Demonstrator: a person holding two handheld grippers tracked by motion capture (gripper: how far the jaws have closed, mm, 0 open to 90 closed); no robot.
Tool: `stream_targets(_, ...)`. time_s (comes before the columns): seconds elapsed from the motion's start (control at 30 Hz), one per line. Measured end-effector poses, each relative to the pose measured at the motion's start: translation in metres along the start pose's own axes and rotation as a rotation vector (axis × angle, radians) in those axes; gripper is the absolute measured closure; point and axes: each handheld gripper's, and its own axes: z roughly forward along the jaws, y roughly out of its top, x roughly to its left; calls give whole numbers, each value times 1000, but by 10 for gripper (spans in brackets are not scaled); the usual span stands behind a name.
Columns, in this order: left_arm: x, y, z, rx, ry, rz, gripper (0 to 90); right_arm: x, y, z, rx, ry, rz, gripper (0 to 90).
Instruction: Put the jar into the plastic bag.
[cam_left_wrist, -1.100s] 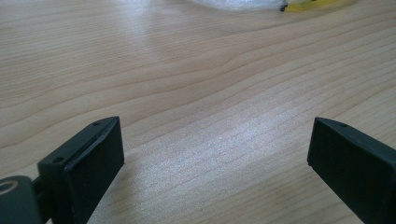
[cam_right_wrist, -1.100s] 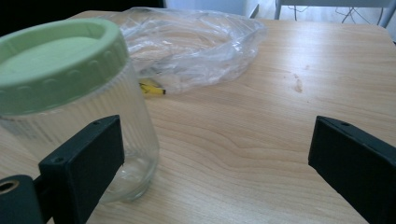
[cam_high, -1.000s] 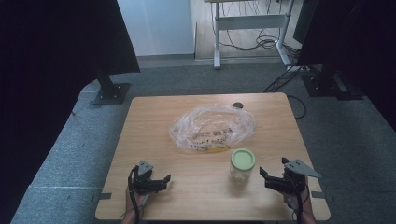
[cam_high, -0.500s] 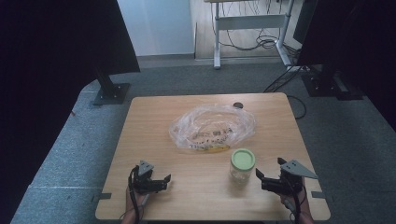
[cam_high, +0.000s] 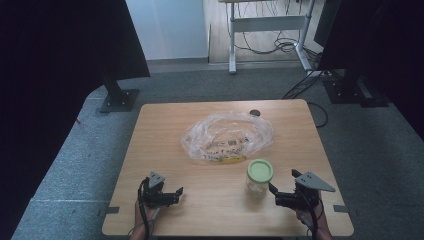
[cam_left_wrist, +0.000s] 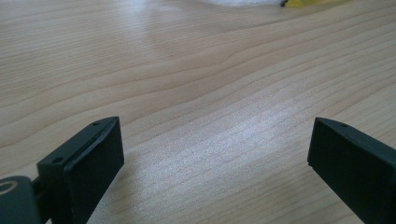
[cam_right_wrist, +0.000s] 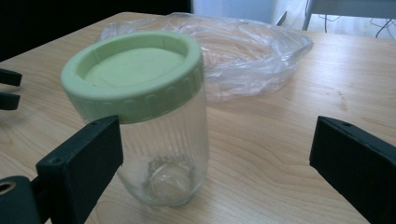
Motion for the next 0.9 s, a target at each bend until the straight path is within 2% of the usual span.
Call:
stream_targets(0.53, -1, 0, 1, 6, 2, 5, 32, 9, 1, 6, 11, 19, -19, 17)
stream_targets(0.9, -1, 0, 1, 8, 3, 8, 33, 17, 4, 8, -1, 51, -31, 16)
